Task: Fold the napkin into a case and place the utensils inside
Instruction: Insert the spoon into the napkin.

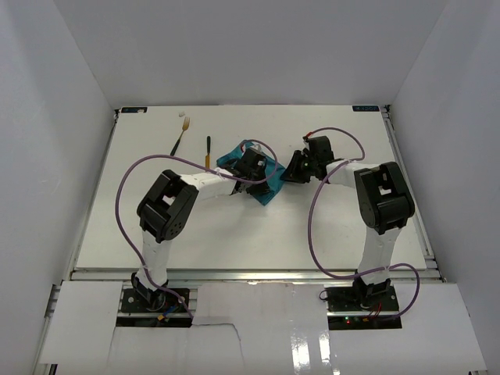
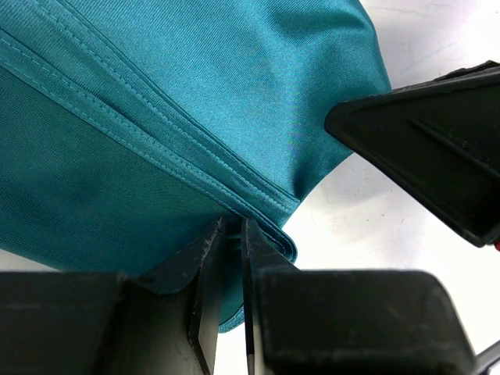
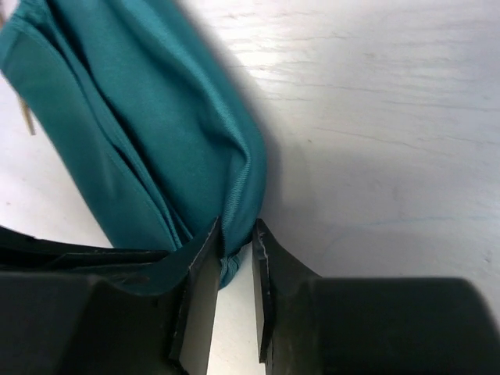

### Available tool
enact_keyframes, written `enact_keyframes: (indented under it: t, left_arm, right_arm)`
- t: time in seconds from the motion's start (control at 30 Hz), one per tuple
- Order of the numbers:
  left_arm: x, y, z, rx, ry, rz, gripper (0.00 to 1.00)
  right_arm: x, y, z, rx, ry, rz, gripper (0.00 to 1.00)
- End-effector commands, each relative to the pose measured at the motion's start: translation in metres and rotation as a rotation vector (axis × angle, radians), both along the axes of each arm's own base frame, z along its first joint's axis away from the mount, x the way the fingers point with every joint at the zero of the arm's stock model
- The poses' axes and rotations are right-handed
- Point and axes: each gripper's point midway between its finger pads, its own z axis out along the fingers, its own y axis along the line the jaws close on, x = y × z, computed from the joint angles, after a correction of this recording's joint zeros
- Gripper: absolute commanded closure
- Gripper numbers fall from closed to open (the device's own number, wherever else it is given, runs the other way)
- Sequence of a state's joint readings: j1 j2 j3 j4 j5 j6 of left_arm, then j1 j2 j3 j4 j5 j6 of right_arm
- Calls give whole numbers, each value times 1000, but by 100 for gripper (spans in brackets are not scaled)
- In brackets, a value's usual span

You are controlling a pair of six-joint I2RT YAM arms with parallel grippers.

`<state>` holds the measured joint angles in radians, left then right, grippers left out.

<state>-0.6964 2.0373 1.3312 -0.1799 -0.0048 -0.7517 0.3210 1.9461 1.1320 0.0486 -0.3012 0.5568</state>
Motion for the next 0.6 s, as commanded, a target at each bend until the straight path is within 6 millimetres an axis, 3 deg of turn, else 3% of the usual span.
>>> enact_keyframes:
  t: [0.0, 0.2, 0.33, 0.57]
  left_arm:
    - [3, 12, -8, 78, -8, 24, 75]
    - [2, 17, -13, 103, 2, 34, 76]
    - [4, 22, -13, 123, -4, 51, 76]
    - [9, 28, -7, 136, -23, 72, 76]
  right_arm:
    - [10, 19, 15, 108, -83, 37, 73]
    - [14, 28, 31, 180, -160, 69, 92]
    - [14, 27, 44, 136, -263, 130, 92]
    - [-14, 32, 37, -105, -381, 332, 92]
